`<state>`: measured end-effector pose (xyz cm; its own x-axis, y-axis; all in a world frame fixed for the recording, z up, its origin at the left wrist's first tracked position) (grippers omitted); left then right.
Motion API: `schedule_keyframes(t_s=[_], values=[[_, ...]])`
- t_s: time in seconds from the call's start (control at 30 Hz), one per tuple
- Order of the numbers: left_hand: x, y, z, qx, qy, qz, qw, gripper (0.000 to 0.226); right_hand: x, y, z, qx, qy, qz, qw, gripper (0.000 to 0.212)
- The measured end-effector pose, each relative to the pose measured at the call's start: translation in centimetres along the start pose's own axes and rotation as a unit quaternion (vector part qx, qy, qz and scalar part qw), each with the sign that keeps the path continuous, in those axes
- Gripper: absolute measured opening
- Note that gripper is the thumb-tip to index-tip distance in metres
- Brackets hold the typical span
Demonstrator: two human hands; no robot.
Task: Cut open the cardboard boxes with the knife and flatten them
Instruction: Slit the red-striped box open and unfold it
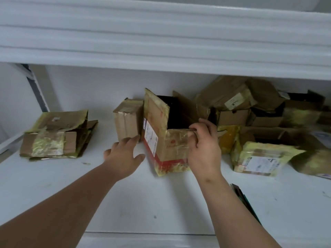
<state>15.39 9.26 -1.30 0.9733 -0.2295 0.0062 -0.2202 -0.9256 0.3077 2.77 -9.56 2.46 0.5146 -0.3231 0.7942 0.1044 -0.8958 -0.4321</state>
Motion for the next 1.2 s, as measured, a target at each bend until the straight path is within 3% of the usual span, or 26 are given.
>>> schedule_keyframes(t_s=[0.17,0.3,0.37,0.43,0.57,0.67,0.8,0.83,0.9,1.0,1.1,1.2], values=[[-1.5,-0.4,0.6,-0.126,-0.066,-0.041,0.989,0.075,-1.2,0.3,-3.8,0.064,0.028,0.048,0.996,0.015],[-2.7,-1.2,0.4,-0.296,-0.1,-0.06,0.948,0.074,-2.4,-0.4,-6.9,0.111,0.094,0.056,0.988,0.014],[-3.9,-1.7,-0.1,-0.365,-0.109,-0.06,0.923,0.064,-3.2,-0.6,-7.8,0.126,0.109,0.066,0.984,0.014],[-5.0,-2.4,-0.8,-0.404,-0.116,-0.06,0.905,0.068,-4.1,-0.8,-8.4,0.152,0.11,0.099,0.977,0.01],[-6.7,-4.2,-1.4,-0.415,-0.096,-0.07,0.902,0.077,-5.8,-1.5,-9.1,0.225,0.093,0.153,0.958,0.018],[-8.6,-4.7,-3.0,-0.392,-0.029,-0.098,0.914,0.065,-6.8,-2.3,-9.1,0.283,0.055,0.159,0.944,0.044],[-9.9,-5.6,-5.5,-0.325,0.051,-0.105,0.939,0.081,-7.7,-2.4,-7.8,0.309,0.059,0.209,0.926,0.081],[-9.9,-6.0,-5.8,-0.303,0.058,-0.113,0.944,0.085,-7.7,-2.3,-7.3,0.309,0.055,0.226,0.922,0.078],[-10.2,-6.8,-5.7,-0.269,0.051,-0.146,0.95,0.089,-7.9,-1.9,-6.2,0.26,-0.009,0.238,0.936,0.053],[-10.5,-6.8,-4.3,-0.182,0.015,-0.192,0.964,0.071,-9.0,-0.5,-4.5,0.229,-0.138,0.258,0.928,0.011],[-10.8,-4.4,-3.7,-0.141,-0.037,-0.178,0.973,0.06,-10.3,1.2,-3.8,0.311,-0.213,0.31,0.873,0.028],[-12.0,-0.5,-3.7,-0.167,-0.119,-0.116,0.972,0.062,-10.0,2.8,-4.0,0.431,-0.234,0.353,0.797,0.028]])
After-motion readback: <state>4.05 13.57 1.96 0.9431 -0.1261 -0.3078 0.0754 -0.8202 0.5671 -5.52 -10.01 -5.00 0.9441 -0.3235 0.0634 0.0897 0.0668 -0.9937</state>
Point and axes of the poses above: each hand's wrist, its own x-axis towards the middle knuckle, its own z-axis out of the palm, y = z × x, the point moved 5 cm from there along x, towards the middle knuckle, and after that the axes turned 14 degrees about -z, right-handed, at the moved point
